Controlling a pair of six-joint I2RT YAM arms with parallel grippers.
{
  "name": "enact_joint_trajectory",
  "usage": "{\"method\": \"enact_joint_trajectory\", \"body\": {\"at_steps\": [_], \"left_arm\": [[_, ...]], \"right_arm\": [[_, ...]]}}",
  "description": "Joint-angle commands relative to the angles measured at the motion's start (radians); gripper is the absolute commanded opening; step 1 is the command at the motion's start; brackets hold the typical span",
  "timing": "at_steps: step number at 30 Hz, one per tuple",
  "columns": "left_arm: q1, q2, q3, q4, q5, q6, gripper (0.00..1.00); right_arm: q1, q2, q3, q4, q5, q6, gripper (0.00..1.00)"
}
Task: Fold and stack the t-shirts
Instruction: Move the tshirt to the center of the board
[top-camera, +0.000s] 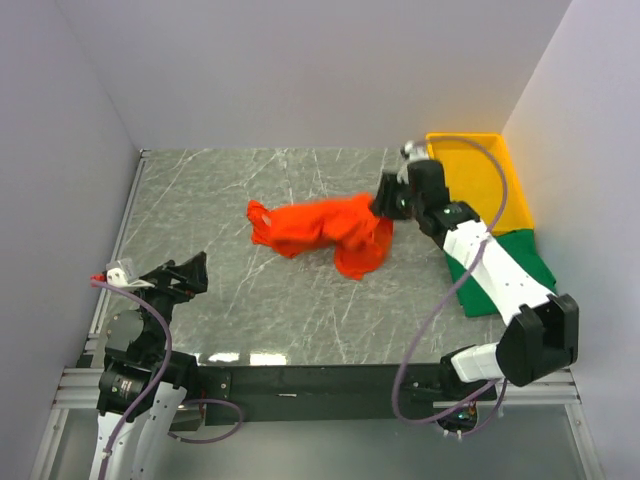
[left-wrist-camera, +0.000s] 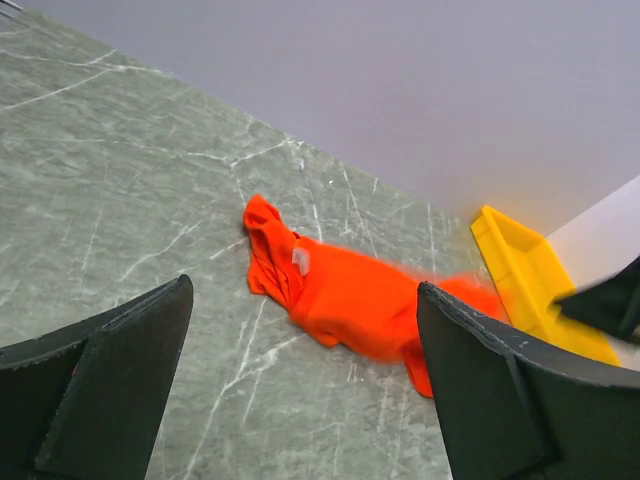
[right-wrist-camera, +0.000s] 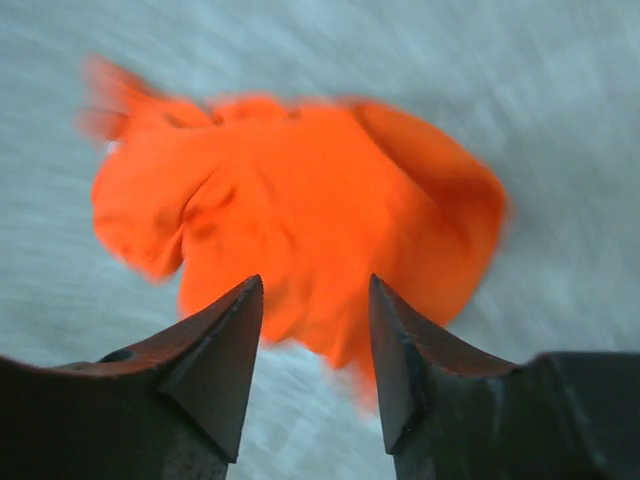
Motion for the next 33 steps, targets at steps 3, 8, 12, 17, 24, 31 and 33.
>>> {"method": "enact_joint_trajectory", "body": {"at_steps": [3,8,12,17,24,31,33], "left_arm": [[-0.002,0.044,-0.024,0.091,0.063,-0.04,1.0],[-0.002,0.2,-0.013,0.108,0.12,-0.07,0.99],[-0.002,0.32,0.004,0.158,0.171,-0.129,0.99],[-0.004,0.613,0.092,0.209,0.226,-0.222,0.95],[-0.128,1.041,0.263,0.163,0.242,-0.313,0.92],[-0.262,1.234,0.294,0.241,0.053,-0.504,0.84],[-0.294,1.256,0.281,0.269,0.007,-0.54,0.81]], "right_arm": [[-0.037,-0.098,-0.239,-0.008,0.097,0.021,0.57],[-0.002,-0.194,-0.354,-0.02,0.03,-0.024,0.59],[0.042,-0.239,-0.429,-0.018,-0.028,-0.024,0.59],[0.097,-0.286,-0.52,0.022,-0.053,-0.001,0.59],[0.133,-0.339,-0.604,0.085,-0.064,0.03,0.59],[0.134,-0.399,-0.664,0.112,-0.062,0.039,0.59],[0.134,-0.419,-0.681,0.12,-0.053,0.042,0.59]]}}
